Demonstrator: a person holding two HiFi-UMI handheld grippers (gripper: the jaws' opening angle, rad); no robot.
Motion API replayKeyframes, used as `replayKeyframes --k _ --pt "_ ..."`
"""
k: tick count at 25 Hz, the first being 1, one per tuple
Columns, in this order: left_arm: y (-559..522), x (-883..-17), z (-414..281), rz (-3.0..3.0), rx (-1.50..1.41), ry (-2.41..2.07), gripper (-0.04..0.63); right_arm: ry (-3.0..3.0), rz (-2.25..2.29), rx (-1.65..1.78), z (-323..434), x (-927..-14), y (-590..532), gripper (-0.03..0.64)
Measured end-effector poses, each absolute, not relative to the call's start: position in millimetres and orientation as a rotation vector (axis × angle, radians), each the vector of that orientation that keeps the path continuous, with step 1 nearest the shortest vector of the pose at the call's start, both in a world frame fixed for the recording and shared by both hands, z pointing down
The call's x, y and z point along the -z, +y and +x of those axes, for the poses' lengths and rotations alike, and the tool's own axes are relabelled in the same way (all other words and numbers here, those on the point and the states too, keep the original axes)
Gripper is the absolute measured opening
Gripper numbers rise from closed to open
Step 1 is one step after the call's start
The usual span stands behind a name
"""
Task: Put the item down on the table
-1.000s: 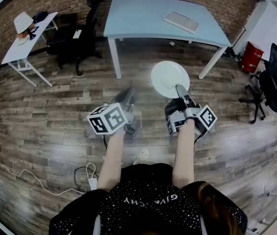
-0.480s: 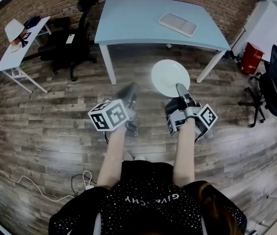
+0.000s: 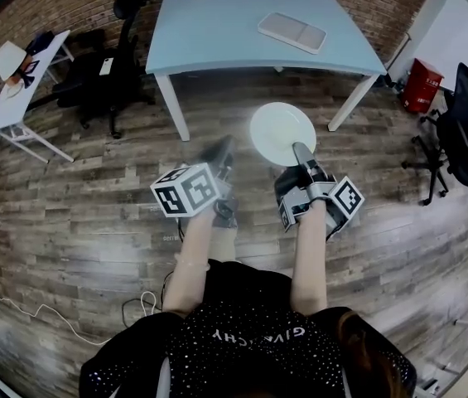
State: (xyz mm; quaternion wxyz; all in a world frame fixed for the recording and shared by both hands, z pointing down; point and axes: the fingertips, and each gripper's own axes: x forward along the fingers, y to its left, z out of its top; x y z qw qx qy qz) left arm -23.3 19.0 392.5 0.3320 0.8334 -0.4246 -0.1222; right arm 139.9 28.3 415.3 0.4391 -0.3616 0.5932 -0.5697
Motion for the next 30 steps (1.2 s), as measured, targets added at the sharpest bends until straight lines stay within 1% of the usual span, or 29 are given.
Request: replayKeyframes --k 6,15,23,30 --pt "-19 -395 -15 2.18 0.33 -1.084 0.011 1.465 -0.912 1.397 150 -417 -6 0.034" --pt "-120 -396 15 2.189 0.302 -1.009 0.011 1.448 -0.956 1.379 170 -415 -97 0.034" --pt "-250 -368 35 2.267 0.273 -0.968 0.011 1.418 -0.994 1.32 186 -395 -214 0.034" --pt "-360 -361 54 2.274 0.258 -0.918 0.011 1.39 -1.018 1.279 207 -384 -315 0.034"
